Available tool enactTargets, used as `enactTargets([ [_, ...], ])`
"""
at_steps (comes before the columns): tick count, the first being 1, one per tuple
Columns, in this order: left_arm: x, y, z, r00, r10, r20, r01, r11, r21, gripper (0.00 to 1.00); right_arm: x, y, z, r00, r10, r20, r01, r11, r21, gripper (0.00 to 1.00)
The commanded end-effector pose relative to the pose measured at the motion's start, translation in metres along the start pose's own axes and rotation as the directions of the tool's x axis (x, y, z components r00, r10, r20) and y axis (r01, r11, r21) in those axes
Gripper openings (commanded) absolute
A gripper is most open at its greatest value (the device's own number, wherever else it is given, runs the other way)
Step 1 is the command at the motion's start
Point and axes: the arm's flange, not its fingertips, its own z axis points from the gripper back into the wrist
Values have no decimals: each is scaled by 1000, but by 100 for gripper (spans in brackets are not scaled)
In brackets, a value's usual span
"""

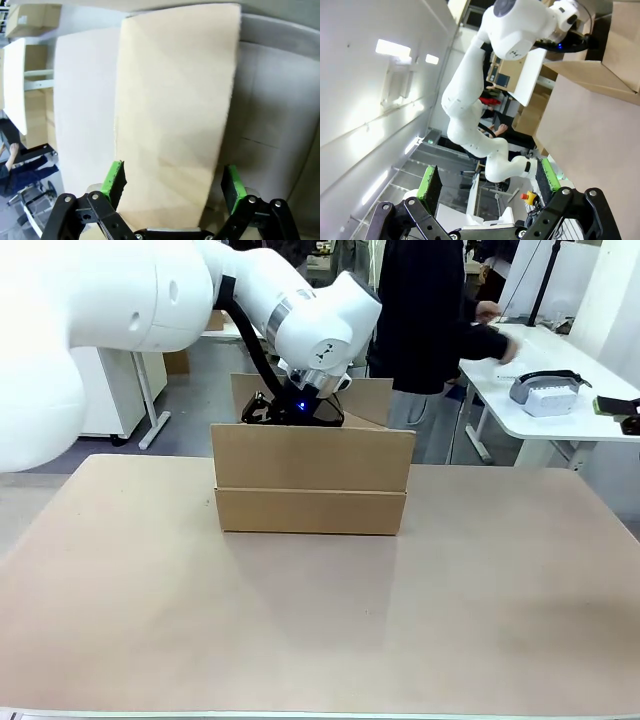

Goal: Pack the gift set into the box.
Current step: Place both hands on the side flaps of the Package Box and spread them outward.

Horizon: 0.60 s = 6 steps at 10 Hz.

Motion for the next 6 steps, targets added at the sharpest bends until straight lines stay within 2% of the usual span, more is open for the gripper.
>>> enactTargets([
  [1,7,-5,-6,1000,31,-7,-30,997,69,100,1,0,1,999,32,-5,-32,999,8,100],
  [6,0,9,-11,999,41,-26,-36,988,152,100,1,0,1,999,32,-5,-32,999,8,100],
])
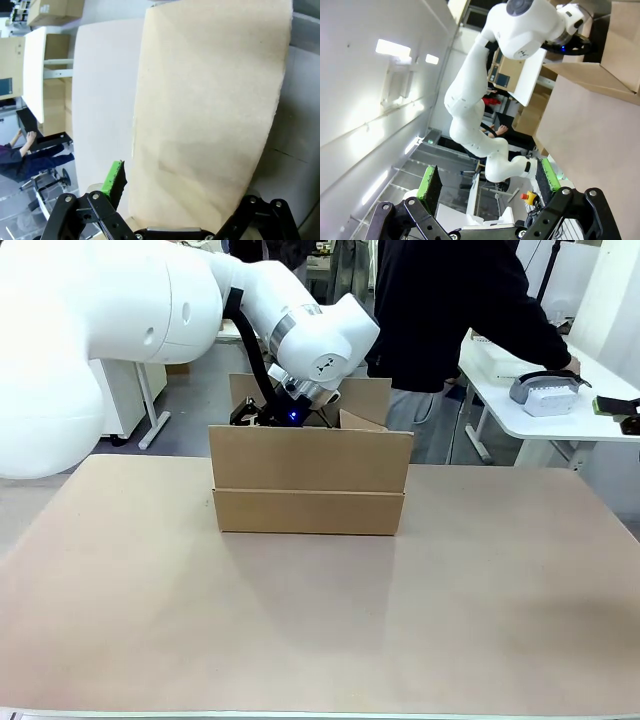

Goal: Pack the gift set into the box.
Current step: Place both hands on the side flaps of the Package Box and spread them outward.

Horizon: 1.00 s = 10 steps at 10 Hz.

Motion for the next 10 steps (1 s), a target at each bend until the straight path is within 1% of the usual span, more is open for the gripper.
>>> enactTargets([
  [1,-4,12,14,1000,19,7,-19,999,38,100,1,0,1,999,31,-5,-31,999,8,100],
  [4,-18,36,29,1000,-17,-1,17,1000,16,100,1,0,1,999,31,-5,-31,999,8,100],
  [7,-8,61,27,1000,-15,-11,15,1000,1,100,1,0,1,999,31,-5,-31,999,8,100],
  [8,-4,70,24,1000,-11,-20,11,1000,-17,100,1,0,1,999,31,-5,-31,999,8,100],
  [10,-3,95,25,999,-4,-32,1,996,-92,100,1,0,1,999,31,-5,-31,999,8,100],
])
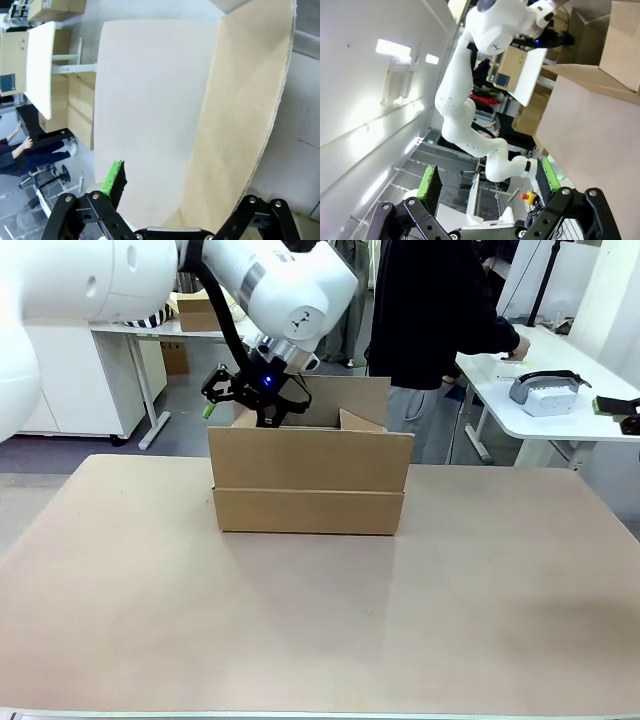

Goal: Pack the gift set into the box.
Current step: Place both hands on the side flaps of the Package Box and spread them outward.

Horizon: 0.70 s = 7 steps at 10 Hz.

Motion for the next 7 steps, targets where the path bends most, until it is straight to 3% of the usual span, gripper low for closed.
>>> enactTargets([
  [1,-11,31,1,1000,7,-10,-8,995,-104,100,1,0,1,1000,31,-5,-31,999,8,100],
  [5,-13,84,-21,992,81,-93,-107,940,-324,100,1,0,1,1000,31,-5,-31,999,8,100],
  [7,-15,110,-32,979,162,-123,-194,921,-338,100,1,0,1,1000,31,-5,-31,999,8,100],
])
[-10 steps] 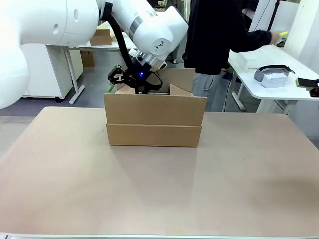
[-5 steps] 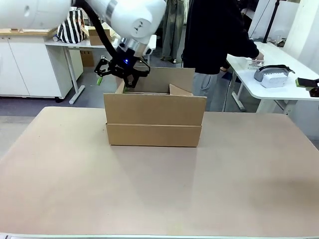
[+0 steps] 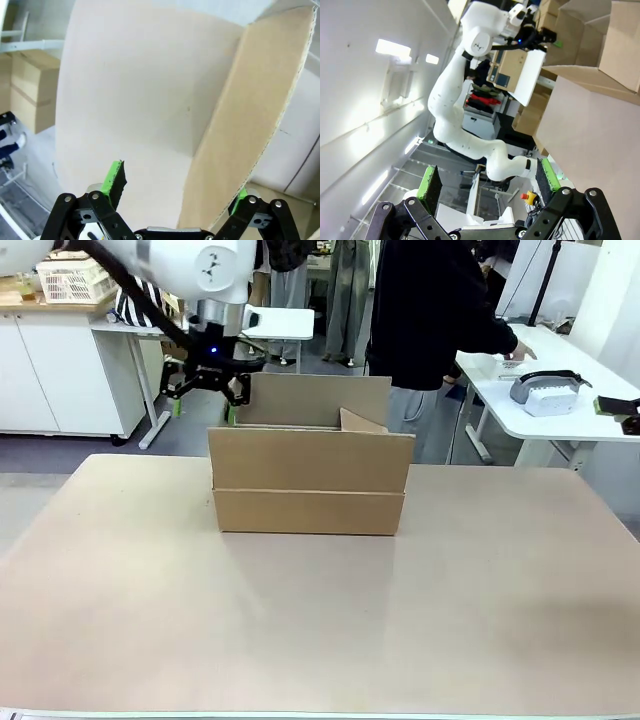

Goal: Pack the gift set into the box.
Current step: Place both hands on the side flaps of the Package Box and spread them outward.

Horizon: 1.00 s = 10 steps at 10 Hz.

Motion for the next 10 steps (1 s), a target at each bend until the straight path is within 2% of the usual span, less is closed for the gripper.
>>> enactTargets([
  [1,-17,31,-11,999,51,1,-51,997,-55,100,1,0,1,1000,31,-5,-31,999,7,100],
  [3,-18,59,-15,1000,18,6,-17,984,-179,100,1,0,1,1000,31,-5,-31,999,7,100],
  [5,-14,82,-36,995,-98,0,93,940,-327,100,1,0,1,1000,31,-5,-31,999,7,100],
  [7,-7,104,-59,978,-206,43,200,844,-498,100,1,0,1,1000,31,-5,-31,999,7,100],
  [9,-2,119,-75,964,-249,92,254,766,-591,100,1,0,1,1000,31,-5,-31,999,7,100],
  [10,0,129,-81,950,-287,124,297,704,-645,100,1,0,1,1000,31,-5,-31,999,7,100],
])
